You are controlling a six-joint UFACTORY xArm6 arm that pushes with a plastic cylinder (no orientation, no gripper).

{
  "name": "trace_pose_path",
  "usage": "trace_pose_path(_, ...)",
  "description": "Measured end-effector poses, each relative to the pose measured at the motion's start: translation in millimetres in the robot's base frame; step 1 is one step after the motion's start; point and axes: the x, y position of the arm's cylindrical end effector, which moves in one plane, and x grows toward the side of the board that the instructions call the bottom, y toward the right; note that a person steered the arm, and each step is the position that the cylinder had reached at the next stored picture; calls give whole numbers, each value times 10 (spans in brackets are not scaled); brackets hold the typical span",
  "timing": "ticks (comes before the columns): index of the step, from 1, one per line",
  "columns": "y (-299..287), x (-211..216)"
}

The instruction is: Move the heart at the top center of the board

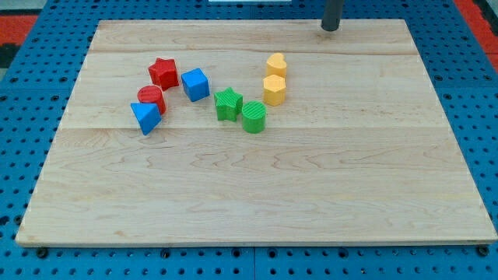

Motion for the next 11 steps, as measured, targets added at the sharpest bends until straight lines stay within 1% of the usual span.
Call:
trace_pose_path(4, 4, -10)
trace_pose_path(5, 242, 119)
trace_pose_path(6, 486, 692)
trace_pose_path(9, 453, 758)
trace_pose_path(11, 660, 807)
